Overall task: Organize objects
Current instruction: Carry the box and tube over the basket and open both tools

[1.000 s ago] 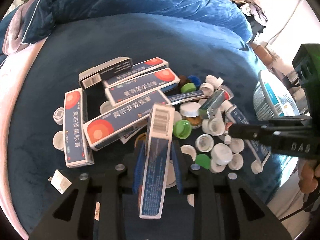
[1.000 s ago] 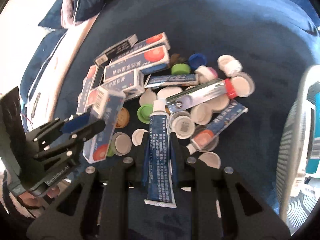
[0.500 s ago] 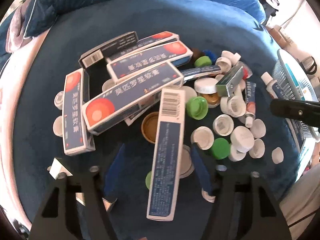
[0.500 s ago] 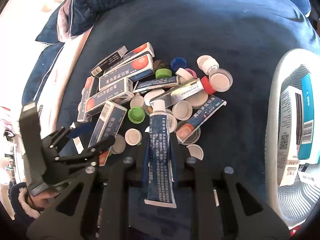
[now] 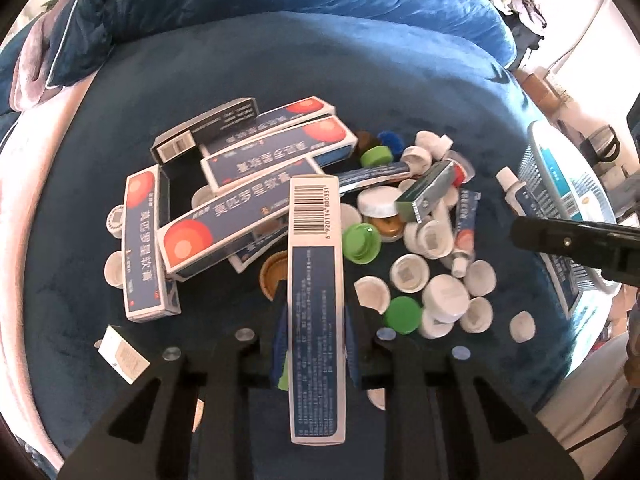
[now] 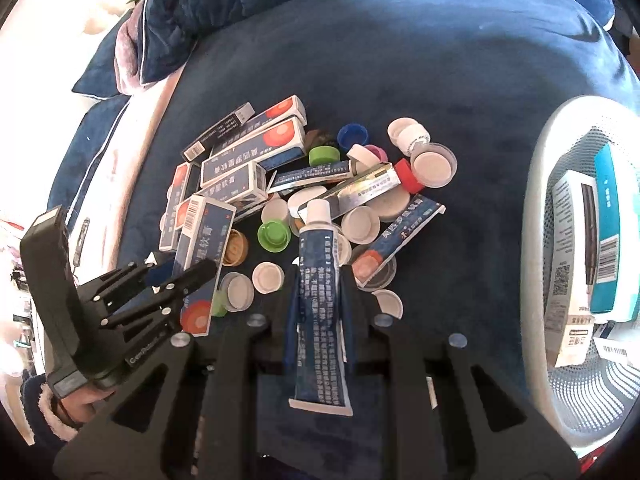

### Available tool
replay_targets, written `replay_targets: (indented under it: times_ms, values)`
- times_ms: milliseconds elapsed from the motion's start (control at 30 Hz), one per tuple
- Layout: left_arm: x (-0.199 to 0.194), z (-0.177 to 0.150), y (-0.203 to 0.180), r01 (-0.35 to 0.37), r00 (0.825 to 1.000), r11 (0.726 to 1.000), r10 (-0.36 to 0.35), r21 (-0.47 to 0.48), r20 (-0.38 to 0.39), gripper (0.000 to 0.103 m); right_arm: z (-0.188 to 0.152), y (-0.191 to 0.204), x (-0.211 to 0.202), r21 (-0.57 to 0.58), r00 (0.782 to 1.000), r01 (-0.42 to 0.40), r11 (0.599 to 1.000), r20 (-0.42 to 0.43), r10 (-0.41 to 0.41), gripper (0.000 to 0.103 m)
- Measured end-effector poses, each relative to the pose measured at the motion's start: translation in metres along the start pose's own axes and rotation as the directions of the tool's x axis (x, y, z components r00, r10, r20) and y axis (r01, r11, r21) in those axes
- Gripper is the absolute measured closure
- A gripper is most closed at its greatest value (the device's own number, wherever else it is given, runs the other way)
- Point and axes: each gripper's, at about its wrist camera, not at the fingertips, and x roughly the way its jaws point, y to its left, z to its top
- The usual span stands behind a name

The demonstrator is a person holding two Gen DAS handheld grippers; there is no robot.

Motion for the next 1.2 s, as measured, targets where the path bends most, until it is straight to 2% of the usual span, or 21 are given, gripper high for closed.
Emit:
replay_targets:
  times_ms: [133,267,400,500,567,667,833,1000,1133,1200]
  values:
    - [-0.006,0.003,-0.010,0.020,1.000,1.000,-0.020,0.005,0.014,0.079,0.002,-0.009,-0.015,0.021,1.000,-0.008,1.000,0.021,0.008,0.084]
    - [-0.012,0.007,-0.020,0.045,0.999,0.999,-0.045,0.012,0.023,0.079,0.002,-0.030,-0.044,0.062,0.997,-0.028,0.998,0.080,0.023,0.084]
    - [-0.022,0.013,-0.037,0.083,0.995,0.996,-0.085,0.032,0.052,0.079,0.004,-0.070,-0.083,0.161,0.986,-0.045,0.986,0.169,0.017,0.084]
    - [-0.031,0.020,-0.057,0.130,0.989,0.991,-0.133,0.043,0.072,0.079,0.001,-0.107,-0.105,0.273,0.971,-0.081,0.958,0.239,0.014,0.084]
    - [-0.035,0.028,-0.076,0.158,0.983,0.986,-0.162,0.062,0.080,0.079,-0.004,-0.130,-0.116,0.349,0.961,-0.079,0.934,0.275,-0.022,0.084]
    - [-0.039,0.040,-0.112,0.201,0.974,0.974,-0.210,0.103,0.086,0.079,-0.010,-0.149,-0.127,0.413,0.948,-0.033,0.910,0.300,-0.102,0.084]
    - [-0.039,0.058,-0.167,0.274,0.954,0.950,-0.288,0.151,0.080,0.079,-0.020,-0.166,-0.134,0.466,0.937,0.004,0.885,0.307,-0.166,0.084]
    - [-0.028,0.070,-0.215,0.351,0.932,0.925,-0.361,0.146,0.042,0.079,-0.033,-0.185,-0.146,0.517,0.924,0.067,0.853,0.290,-0.249,0.084]
    - [-0.018,0.076,-0.240,0.368,0.927,0.919,-0.375,0.141,0.022,0.079,-0.043,-0.202,-0.151,0.560,0.916,0.119,0.820,0.257,-0.309,0.084]
    - [-0.012,0.078,-0.249,0.356,0.932,0.923,-0.361,0.144,0.013,0.079,-0.046,-0.209,-0.153,0.580,0.910,0.150,0.801,0.235,-0.341,0.084]
